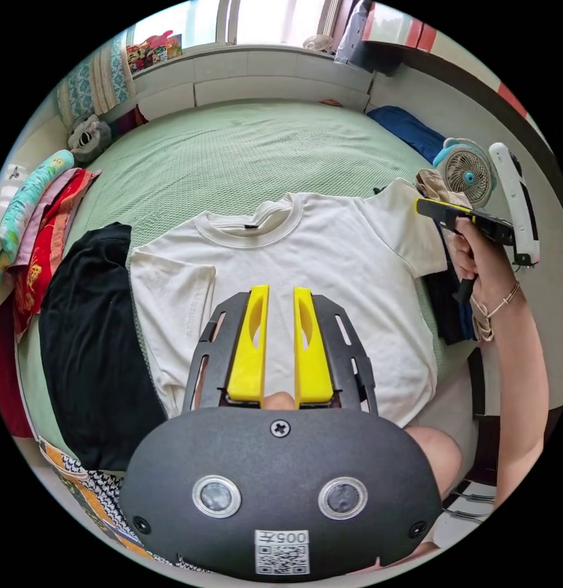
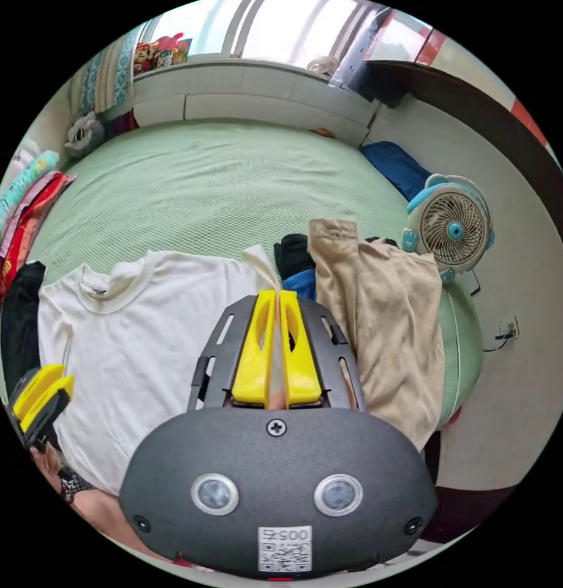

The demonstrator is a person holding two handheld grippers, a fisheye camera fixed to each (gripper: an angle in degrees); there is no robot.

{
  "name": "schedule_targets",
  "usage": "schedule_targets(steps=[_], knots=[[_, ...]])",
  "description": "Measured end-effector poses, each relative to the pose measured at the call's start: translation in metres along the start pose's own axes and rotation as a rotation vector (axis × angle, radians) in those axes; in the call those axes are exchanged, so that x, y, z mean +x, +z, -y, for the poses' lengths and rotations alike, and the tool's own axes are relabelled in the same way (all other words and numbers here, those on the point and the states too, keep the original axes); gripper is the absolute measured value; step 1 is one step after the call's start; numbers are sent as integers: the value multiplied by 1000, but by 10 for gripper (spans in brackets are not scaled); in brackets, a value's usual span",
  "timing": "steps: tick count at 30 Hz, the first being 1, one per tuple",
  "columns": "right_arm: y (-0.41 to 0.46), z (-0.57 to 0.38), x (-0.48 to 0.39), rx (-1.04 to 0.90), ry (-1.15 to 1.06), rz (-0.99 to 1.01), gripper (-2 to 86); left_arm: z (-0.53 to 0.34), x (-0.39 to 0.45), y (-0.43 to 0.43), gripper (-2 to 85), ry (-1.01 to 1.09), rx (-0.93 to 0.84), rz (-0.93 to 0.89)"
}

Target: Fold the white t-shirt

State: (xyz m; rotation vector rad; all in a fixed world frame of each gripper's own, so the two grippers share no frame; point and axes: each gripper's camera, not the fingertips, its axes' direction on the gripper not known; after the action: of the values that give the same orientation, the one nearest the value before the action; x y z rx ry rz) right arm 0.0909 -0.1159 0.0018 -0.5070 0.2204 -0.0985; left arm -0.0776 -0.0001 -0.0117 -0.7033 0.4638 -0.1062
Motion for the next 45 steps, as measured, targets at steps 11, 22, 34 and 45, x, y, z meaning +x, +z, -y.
schedule_targets(steps=[11, 22, 34, 45], knots=[[8, 1, -56, -100, -132, 183, 54, -7, -8, -1, 76, 11, -15, 15], [112, -61, -6, -267, -46, 114, 44, -13, -34, -14, 76, -34, 3, -16], [66, -129, 10, -142, -104, 145, 65, -58, -71, -48, 71, -100, 67, 39], [42, -253, 43, -165, -109, 226, 88, -138, -67, -127, 57, -55, 145, 157]])
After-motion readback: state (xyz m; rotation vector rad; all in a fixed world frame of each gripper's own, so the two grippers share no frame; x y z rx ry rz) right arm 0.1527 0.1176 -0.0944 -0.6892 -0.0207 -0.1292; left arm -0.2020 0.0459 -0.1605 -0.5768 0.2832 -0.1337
